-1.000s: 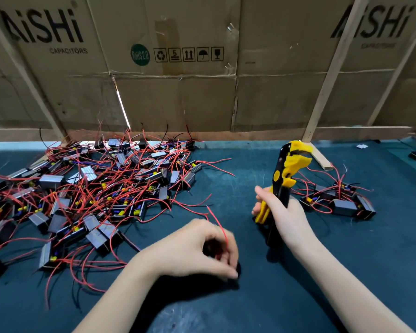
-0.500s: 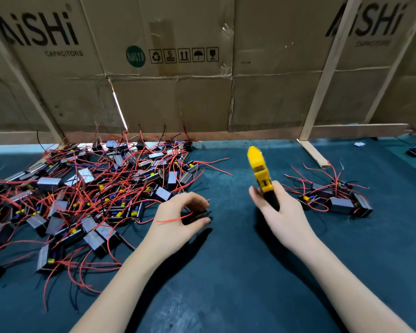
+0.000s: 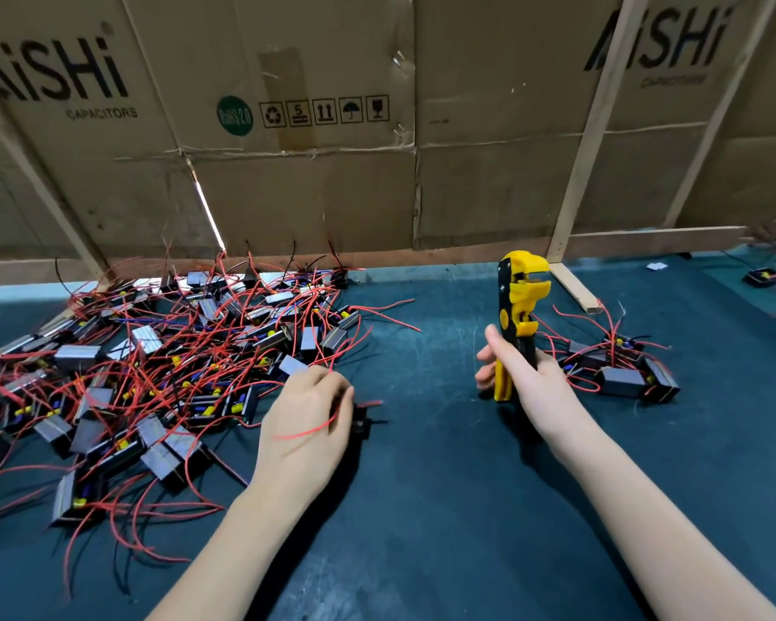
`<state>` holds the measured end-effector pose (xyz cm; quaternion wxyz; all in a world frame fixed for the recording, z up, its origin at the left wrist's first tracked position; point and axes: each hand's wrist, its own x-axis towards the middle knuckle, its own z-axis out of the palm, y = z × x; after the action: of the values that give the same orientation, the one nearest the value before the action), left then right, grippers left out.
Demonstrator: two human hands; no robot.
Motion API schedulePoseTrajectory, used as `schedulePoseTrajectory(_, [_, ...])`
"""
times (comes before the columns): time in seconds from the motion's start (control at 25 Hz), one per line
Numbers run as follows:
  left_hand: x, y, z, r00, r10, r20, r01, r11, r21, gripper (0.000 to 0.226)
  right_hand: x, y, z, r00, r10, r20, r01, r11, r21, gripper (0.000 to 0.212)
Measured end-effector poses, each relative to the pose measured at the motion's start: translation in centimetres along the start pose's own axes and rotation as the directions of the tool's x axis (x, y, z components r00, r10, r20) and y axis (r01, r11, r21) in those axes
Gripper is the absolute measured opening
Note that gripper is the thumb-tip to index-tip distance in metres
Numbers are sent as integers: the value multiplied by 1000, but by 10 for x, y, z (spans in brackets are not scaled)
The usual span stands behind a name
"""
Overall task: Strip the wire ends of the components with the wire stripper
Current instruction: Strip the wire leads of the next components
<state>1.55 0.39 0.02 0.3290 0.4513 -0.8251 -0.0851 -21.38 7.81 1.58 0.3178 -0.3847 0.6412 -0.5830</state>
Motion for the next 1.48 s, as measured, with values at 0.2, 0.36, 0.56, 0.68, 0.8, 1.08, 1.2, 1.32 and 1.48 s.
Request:
schedulePoseTrajectory(0.2, [-2, 12, 2, 999, 28, -46, -44, 904, -426, 52, 2, 2, 0, 1000, 1, -2, -1, 999, -36, 47])
schedulePoseTrajectory(0.36, [-6, 16, 2, 995, -35, 92, 85, 777, -623, 23, 0, 3, 0, 1000, -18, 26, 19, 998, -65, 37])
schedulePoseTrajectory(0.56, [-4, 19, 6, 954, -226, 198, 300, 650, -698, 6, -3, 3, 3, 993, -95, 71, 109, 968, -225, 53])
schedulePoseTrajectory(0.68, [0, 14, 7, 912, -264, 316, 409, 507, -758, 13, -4, 6, 1, 984, -175, -13, 157, 912, -379, 53])
schedulePoseTrajectory(0.8, [4, 11, 5, 878, -255, 405, 477, 388, -789, 19, -3, 8, -5, 962, -255, -100, 142, 776, -614, 45])
schedulePoseTrajectory(1.08, [-1, 22, 0, 902, -131, 411, 428, 380, -820, 21, -2, 11, 0, 885, -455, -100, 151, 483, -862, 45])
schedulePoseTrajectory(1.2, [-3, 24, 0, 918, -87, 386, 387, 407, -827, 20, -2, 12, 4, 876, -473, -100, 151, 463, -873, 44])
schedulePoseTrajectory(1.32, [-4, 26, 2, 928, -66, 366, 358, 419, -834, 19, -1, 14, 7, 888, -448, -103, 118, 438, -891, 47])
schedulePoseTrajectory(1.48, [-4, 29, -2, 947, -39, 318, 308, 381, -872, 21, 2, 15, 3, 889, -436, -140, 47, 391, -919, 50])
